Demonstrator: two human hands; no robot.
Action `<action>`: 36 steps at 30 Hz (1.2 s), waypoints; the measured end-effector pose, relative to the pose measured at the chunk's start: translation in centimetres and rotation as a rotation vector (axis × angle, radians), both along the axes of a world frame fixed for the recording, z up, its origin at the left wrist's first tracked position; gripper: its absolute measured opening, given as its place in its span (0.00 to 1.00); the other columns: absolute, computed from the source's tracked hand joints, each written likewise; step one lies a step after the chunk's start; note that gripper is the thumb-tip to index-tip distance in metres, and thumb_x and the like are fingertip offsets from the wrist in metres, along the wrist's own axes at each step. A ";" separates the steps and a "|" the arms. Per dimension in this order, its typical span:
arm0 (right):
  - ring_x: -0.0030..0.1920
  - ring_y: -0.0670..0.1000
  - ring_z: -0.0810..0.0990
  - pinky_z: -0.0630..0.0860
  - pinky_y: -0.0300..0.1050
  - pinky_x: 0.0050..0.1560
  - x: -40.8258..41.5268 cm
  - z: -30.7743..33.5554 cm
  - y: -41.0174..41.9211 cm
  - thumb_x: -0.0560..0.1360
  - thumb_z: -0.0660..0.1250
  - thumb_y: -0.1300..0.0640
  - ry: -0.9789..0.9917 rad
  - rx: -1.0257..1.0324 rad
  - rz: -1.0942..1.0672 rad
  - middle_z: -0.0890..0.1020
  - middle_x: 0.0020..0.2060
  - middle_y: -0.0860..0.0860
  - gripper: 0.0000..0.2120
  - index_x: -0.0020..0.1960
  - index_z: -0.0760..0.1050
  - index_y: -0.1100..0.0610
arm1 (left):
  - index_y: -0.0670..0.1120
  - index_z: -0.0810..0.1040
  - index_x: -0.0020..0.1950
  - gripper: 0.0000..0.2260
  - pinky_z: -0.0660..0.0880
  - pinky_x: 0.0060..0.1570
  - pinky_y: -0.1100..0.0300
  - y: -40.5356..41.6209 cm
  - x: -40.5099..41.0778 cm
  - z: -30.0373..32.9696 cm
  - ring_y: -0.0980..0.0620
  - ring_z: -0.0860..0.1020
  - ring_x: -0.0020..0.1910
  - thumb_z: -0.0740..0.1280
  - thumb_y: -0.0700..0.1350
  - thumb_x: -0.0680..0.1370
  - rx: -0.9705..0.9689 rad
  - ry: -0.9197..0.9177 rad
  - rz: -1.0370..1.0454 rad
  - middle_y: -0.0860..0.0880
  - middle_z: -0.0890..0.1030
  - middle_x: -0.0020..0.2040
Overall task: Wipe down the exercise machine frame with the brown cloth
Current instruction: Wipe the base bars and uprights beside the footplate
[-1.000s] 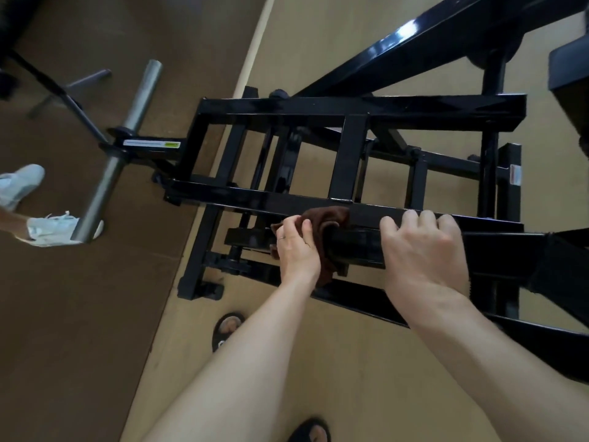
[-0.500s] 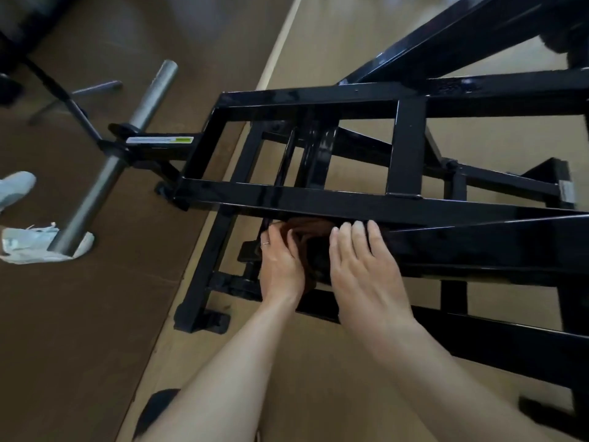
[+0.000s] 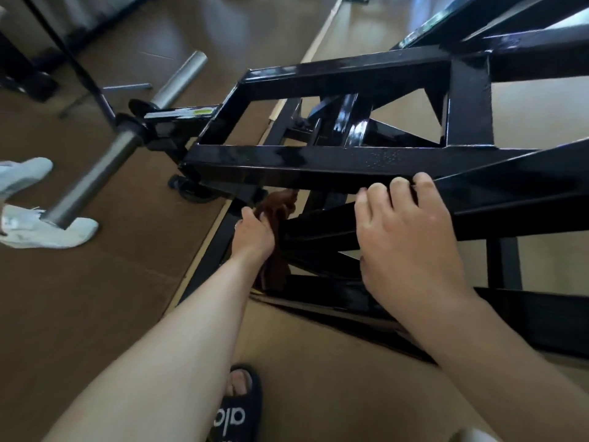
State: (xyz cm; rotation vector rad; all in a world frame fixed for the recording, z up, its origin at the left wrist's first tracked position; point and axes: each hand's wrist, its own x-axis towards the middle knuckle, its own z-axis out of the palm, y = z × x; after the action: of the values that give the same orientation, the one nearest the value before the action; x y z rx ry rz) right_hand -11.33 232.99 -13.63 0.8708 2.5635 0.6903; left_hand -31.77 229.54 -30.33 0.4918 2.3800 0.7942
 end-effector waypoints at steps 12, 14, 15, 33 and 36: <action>0.64 0.65 0.70 0.60 0.64 0.75 -0.1 -0.3 0.0 0.76 0.61 0.42 -0.015 0.027 0.014 0.72 0.63 0.61 0.38 0.77 0.59 0.65 | 0.41 0.67 0.67 0.15 0.72 0.46 0.50 -0.5 3.4 2.5 0.40 0.78 0.54 0.54 0.50 0.88 0.165 0.101 -0.091 0.38 0.78 0.59; 0.64 0.64 0.70 0.60 0.64 0.75 0.0 -0.6 0.1 0.76 0.61 0.42 -0.020 0.024 0.013 0.72 0.62 0.60 0.37 0.76 0.60 0.64 | 0.43 0.67 0.63 0.12 0.69 0.42 0.54 -0.3 2.1 1.4 0.46 0.76 0.46 0.54 0.50 0.88 0.092 0.089 -0.055 0.39 0.77 0.59; 0.64 0.64 0.71 0.60 0.64 0.75 0.1 -0.7 0.1 0.76 0.60 0.43 -0.022 0.029 0.020 0.72 0.62 0.60 0.37 0.76 0.60 0.65 | 0.44 0.66 0.61 0.10 0.68 0.41 0.55 -0.4 1.6 1.0 0.49 0.73 0.43 0.54 0.50 0.87 0.065 0.083 -0.028 0.39 0.77 0.59; 0.72 0.60 0.70 0.58 0.58 0.79 2.1 0.3 -0.6 0.73 0.56 0.52 0.295 -0.198 0.182 0.74 0.69 0.58 0.31 0.75 0.69 0.61 | 0.46 0.67 0.60 0.10 0.66 0.31 0.62 -3.2 9.3 8.2 0.56 0.76 0.40 0.56 0.52 0.87 0.359 0.180 -0.171 0.48 0.78 0.47; 0.69 0.59 0.75 0.63 0.55 0.78 5.4 -0.3 -1.8 0.75 0.54 0.60 0.517 -0.301 0.255 0.79 0.63 0.57 0.24 0.66 0.78 0.61 | 0.48 0.67 0.60 0.10 0.69 0.31 0.63 -4.8 10.6 8.4 0.54 0.78 0.41 0.57 0.53 0.87 0.417 0.161 -0.163 0.49 0.78 0.47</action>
State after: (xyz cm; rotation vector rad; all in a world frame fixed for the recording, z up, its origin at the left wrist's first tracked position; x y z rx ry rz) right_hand -5.89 231.24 -13.95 0.6944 3.1651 0.1330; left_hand -21.14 224.78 -21.91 0.9365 2.2790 1.2197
